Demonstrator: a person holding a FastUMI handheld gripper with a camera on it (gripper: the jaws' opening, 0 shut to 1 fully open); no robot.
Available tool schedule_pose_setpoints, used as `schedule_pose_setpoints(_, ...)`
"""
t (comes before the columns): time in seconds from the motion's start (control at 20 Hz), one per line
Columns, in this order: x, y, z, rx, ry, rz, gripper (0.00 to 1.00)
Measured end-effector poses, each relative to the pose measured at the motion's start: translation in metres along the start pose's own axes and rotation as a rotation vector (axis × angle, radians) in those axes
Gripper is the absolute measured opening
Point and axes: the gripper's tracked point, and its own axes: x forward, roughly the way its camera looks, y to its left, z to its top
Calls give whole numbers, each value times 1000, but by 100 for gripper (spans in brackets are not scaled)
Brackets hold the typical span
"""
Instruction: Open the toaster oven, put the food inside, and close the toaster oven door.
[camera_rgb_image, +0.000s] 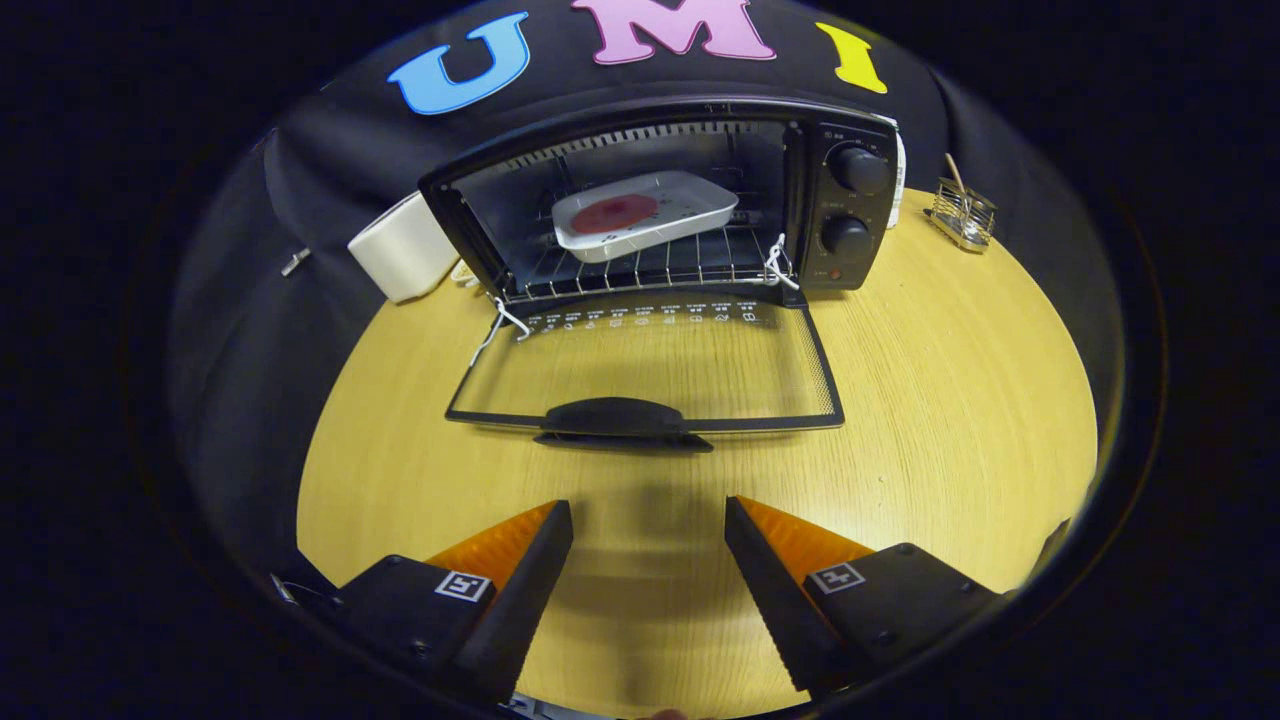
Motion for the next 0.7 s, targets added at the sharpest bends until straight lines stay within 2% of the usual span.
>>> schedule_pose_setpoints(0.15,14,-1,1,0,14,-48,99)
schedule_pose_setpoints(0.55,46,16,10,-80,25,-108,99)
schedule_pose_setpoints(0.7,48,18,9,-70,38,-157,100)
